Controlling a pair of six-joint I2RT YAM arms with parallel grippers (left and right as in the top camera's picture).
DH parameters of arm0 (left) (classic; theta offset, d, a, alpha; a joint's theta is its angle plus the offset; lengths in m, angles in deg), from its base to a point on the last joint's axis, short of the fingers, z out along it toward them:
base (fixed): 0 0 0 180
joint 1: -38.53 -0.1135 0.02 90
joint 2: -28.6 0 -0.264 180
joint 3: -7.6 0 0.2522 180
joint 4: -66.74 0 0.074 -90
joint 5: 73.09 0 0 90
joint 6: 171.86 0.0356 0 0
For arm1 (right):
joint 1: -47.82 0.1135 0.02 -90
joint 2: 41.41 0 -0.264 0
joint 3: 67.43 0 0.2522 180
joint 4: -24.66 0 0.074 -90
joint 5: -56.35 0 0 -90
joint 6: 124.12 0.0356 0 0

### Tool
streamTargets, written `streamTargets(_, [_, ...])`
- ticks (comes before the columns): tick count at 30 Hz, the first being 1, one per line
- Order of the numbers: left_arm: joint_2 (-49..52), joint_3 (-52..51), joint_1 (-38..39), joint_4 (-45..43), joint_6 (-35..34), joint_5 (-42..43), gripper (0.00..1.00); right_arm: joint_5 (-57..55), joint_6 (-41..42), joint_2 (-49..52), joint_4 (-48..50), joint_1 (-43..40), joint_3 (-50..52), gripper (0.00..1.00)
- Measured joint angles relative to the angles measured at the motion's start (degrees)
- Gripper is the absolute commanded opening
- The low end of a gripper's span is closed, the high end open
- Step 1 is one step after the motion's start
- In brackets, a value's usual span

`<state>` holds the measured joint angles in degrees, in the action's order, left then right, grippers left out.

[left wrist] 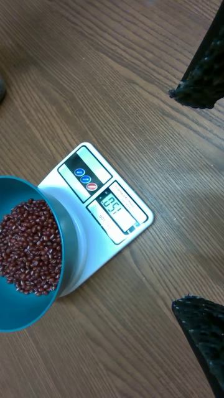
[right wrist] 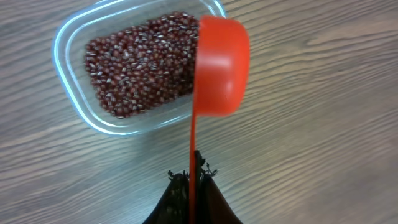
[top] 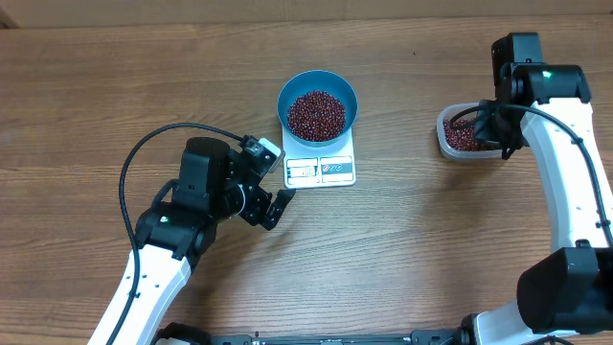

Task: Scoop item into bowl and weigh 150g on scale
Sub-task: 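Lower the scoop into the tub and open the right gripper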

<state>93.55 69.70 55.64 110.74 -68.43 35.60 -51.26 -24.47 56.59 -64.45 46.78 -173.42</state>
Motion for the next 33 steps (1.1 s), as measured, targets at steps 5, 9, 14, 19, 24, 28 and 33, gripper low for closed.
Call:
streamTargets(5, [0.00, 0.00, 0.00, -0.02, 0.00, 0.00, 1.00, 9.40, 0.96, 0.00, 2.84, -1.07, 0.00, 0.05])
streamTargets(9, [0.00, 0.00, 0.00, 0.00, 0.00, 0.00, 1.00, 17.18, 3.76, 0.00, 4.20, -3.52, 0.00, 0.08])
streamTargets(14, [0.00, 0.00, 0.00, 0.00, 0.00, 0.00, 0.99, 21.77, 10.34, 0.00, 7.02, -5.42, 0.98, 0.27])
streamTargets(19, [0.00, 0.00, 0.00, -0.02, 0.00, 0.00, 0.99, 25.90, 15.56, 0.00, 12.33, -5.73, 5.99, 0.31])
streamTargets(24, [0.00, 0.00, 0.00, -0.02, 0.00, 0.00, 1.00, 28.57, 19.02, 0.04, 14.14, -5.77, 8.46, 0.60])
streamTargets(28, [0.00, 0.00, 0.00, 0.00, 0.00, 0.00, 1.00, 29.64, 19.54, 0.04, 12.52, -6.54, 8.46, 0.65])
streamTargets(33, [0.00, 0.00, 0.00, -0.02, 0.00, 0.00, 1.00, 30.32, 19.12, 0.04, 10.14, -9.44, 8.46, 0.65])
